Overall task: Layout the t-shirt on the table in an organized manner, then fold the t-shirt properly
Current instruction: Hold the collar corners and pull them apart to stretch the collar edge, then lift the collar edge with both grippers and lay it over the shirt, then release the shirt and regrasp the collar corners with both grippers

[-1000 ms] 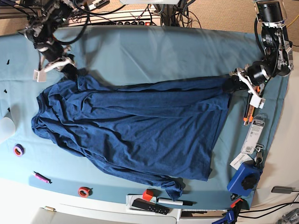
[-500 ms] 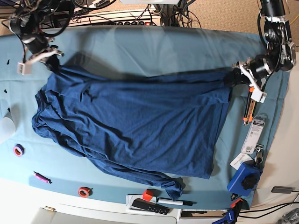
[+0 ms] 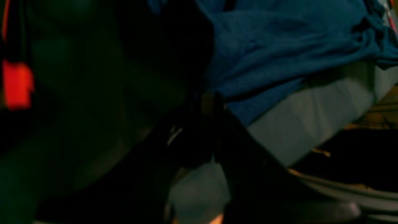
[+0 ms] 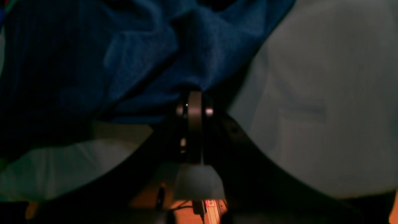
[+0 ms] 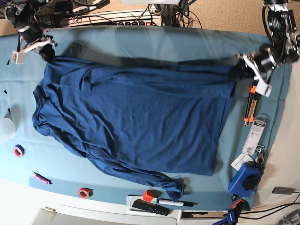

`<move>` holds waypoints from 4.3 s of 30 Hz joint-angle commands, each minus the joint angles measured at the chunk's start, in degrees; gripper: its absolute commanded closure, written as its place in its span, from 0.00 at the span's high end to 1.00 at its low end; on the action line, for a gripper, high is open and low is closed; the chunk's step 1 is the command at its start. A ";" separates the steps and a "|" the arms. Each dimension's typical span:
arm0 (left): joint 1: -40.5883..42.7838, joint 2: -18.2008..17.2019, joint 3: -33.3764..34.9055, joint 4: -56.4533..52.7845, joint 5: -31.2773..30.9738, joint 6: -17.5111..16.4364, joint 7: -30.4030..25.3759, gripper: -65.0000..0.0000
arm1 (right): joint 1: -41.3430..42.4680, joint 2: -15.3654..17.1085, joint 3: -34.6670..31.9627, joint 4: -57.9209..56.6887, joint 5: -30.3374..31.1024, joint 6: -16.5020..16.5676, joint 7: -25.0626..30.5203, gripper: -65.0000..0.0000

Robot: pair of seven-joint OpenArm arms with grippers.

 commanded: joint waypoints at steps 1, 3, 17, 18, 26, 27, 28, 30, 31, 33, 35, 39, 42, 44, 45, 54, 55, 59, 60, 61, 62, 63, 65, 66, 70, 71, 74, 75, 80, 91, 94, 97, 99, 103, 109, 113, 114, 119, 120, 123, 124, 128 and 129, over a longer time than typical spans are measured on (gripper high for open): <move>0.31 -0.96 -0.48 1.60 -1.27 -0.44 -0.83 0.00 | -0.66 0.68 0.33 1.05 1.27 0.13 0.94 0.00; 1.27 -0.98 -0.48 2.64 -1.27 -0.42 -0.81 0.00 | -1.81 0.70 0.35 1.05 2.23 0.15 0.92 0.00; 1.68 -0.96 -7.32 4.46 -6.25 -0.48 1.09 0.00 | -2.80 4.52 1.75 1.05 3.04 1.60 1.31 0.00; 1.68 -0.96 -8.83 4.46 -6.58 -1.09 1.11 0.00 | -2.80 4.68 1.79 1.05 3.15 1.62 1.49 0.00; 2.73 -0.94 -10.99 4.44 -8.74 -1.95 3.50 0.00 | -2.82 4.76 1.66 1.05 3.19 1.60 0.92 0.00; 3.04 -0.92 -10.95 4.44 -8.74 -1.95 3.50 0.00 | -2.82 4.76 1.66 1.05 3.21 1.60 0.92 0.00; 3.32 -0.92 -10.95 4.44 -8.76 -1.92 3.45 0.00 | -2.82 4.79 1.68 1.05 3.19 1.62 0.90 0.00; 3.50 -0.92 -10.95 4.44 -8.74 -1.95 3.48 0.00 | -2.82 4.79 1.66 1.05 3.50 1.60 0.92 0.00; 3.45 -0.90 -10.95 4.44 -8.74 -1.95 3.45 0.00 | -2.80 4.79 1.66 1.05 4.20 1.60 0.94 0.00; 3.43 -0.79 -10.95 4.44 -8.76 -1.95 2.99 0.00 | -2.80 4.76 1.66 1.05 6.19 1.62 0.94 0.00; 3.41 -0.79 -10.95 4.44 -8.79 -1.95 2.10 0.00 | -2.60 4.79 1.66 1.05 7.13 1.64 1.18 0.00; 2.56 -0.76 -10.95 4.44 -11.28 -1.92 1.62 0.00 | -0.22 4.79 1.66 0.98 7.04 1.62 1.60 0.00; 0.52 -0.35 -10.93 4.42 -11.26 -1.92 1.79 0.00 | 2.95 4.76 1.55 0.98 6.93 1.64 1.55 0.00; -0.87 0.15 -10.91 4.37 -11.23 -1.90 2.12 0.00 | 5.11 4.79 1.55 0.98 5.90 1.64 1.55 0.00; -1.49 0.17 -10.86 4.31 -11.23 -1.90 2.14 0.00 | 6.12 4.76 1.55 0.98 5.49 1.62 1.53 0.00; -7.32 0.15 -1.49 4.02 -2.01 -1.66 -4.52 0.00 | 11.17 4.76 -1.92 0.90 -1.25 1.14 4.07 0.00; -8.20 0.15 0.17 4.00 -0.04 -1.64 -5.84 0.00 | 11.17 4.76 -3.28 0.90 -2.67 0.70 4.94 0.00; -12.00 0.15 6.10 3.93 8.37 2.49 -9.49 0.00 | 11.15 4.63 -8.96 0.90 -10.01 0.04 8.35 0.00; -12.81 0.15 7.21 3.93 10.88 3.19 -10.47 0.00 | 11.15 4.63 -10.16 0.90 -12.37 -0.59 9.90 0.00; -13.49 0.15 8.04 3.89 13.31 3.78 -11.52 0.00 | 11.17 4.66 -11.23 0.90 -14.99 -1.60 11.72 0.00; -14.08 0.15 8.66 3.89 15.30 4.66 -12.37 0.00 | 11.17 4.66 -12.07 0.90 -17.64 -2.67 13.57 0.00; -14.56 0.15 8.98 3.89 17.05 5.44 -13.20 0.00 | 11.15 4.66 -12.72 0.90 -20.22 -3.74 15.30 0.00; -15.15 0.09 8.92 3.89 19.39 6.86 -14.05 0.00 | 11.15 4.66 -13.46 0.90 -24.37 -5.86 17.70 0.00; -15.17 -0.04 8.92 3.87 20.22 7.61 -14.23 0.00 | 11.17 4.66 -13.49 0.90 -25.62 -6.49 18.27 0.00; -14.80 0.00 8.92 3.87 22.91 8.28 -14.16 0.00 | 11.13 4.66 -13.35 0.90 -27.96 -7.67 18.40 0.00; -14.69 0.00 8.92 3.87 22.93 8.26 -14.12 0.00 | 11.15 4.66 -13.35 0.90 -28.15 -7.67 18.27 0.00; -14.64 0.00 8.92 3.85 22.91 8.24 -13.49 0.00 | 11.13 4.66 -13.35 0.90 -28.13 -7.67 17.97 0.00; -14.64 0.00 8.92 3.85 22.95 8.22 -13.25 0.00 | 11.13 4.66 -13.35 0.90 -28.15 -7.67 17.86 0.00; -14.67 0.00 8.92 3.85 24.74 8.24 -12.94 0.00 | 11.15 4.66 -13.35 0.90 -28.15 -7.67 17.64 0.00; -14.64 0.00 8.92 3.85 26.10 8.24 -13.09 0.42 | 11.15 4.66 -13.35 0.90 -28.13 -7.65 17.00 0.45; -14.64 0.00 8.92 3.85 26.12 8.24 -13.86 0.42 | 11.17 4.66 -13.35 0.90 -28.15 -7.65 17.99 0.45; -14.84 -0.24 8.90 3.85 29.68 8.28 -16.94 0.42 | 11.19 5.16 -13.25 0.90 -29.88 -7.65 20.98 0.45; -14.99 -1.27 8.09 3.85 32.52 10.05 -20.35 0.42 | 11.17 5.84 -12.41 0.90 -33.18 -8.26 23.52 0.45; -16.74 -4.66 4.48 3.85 30.64 11.04 -20.55 0.42 | 11.17 7.23 -7.98 0.90 -34.97 -11.23 23.67 0.45; -17.18 -7.37 -1.16 3.85 25.11 10.73 -18.10 0.42 | 11.15 6.73 2.23 0.90 -30.69 -17.73 20.83 0.45; -17.16 -7.48 -2.08 3.85 24.46 9.18 -16.94 0.42 | 11.15 4.04 7.58 0.74 -24.70 -17.68 20.00 0.45; -17.16 -7.45 -2.08 3.85 24.17 8.59 -16.94 0.42 | 11.15 3.28 8.28 0.26 -23.17 -17.64 19.89 0.45; -17.18 -7.48 -2.08 3.85 22.03 8.61 -16.94 0.42 | 11.52 1.81 7.54 -9.29 -17.73 -16.06 19.61 0.45; -17.16 -7.48 -2.08 3.85 22.12 8.61 -16.92 0.42 | 11.91 1.81 7.32 -11.89 -17.29 -15.43 19.61 0.45; -16.98 -7.48 -2.08 3.85 22.16 8.61 -16.94 0.42 | 13.29 1.86 7.30 -18.80 -14.45 -12.04 19.21 0.46; -16.83 -7.50 -2.08 3.85 22.14 8.61 -16.94 0.42 | 13.68 1.97 7.21 -20.59 -13.40 -10.27 18.49 0.50; -16.68 -7.48 -2.08 3.85 22.14 8.61 -16.94 0.42 | 14.23 1.97 6.58 -23.41 -9.77 -5.97 14.51 0.58; -16.70 -7.48 -2.08 3.85 22.10 8.61 -16.96 0.42 | 14.19 1.97 6.38 -23.43 -8.57 -5.55 13.79 0.58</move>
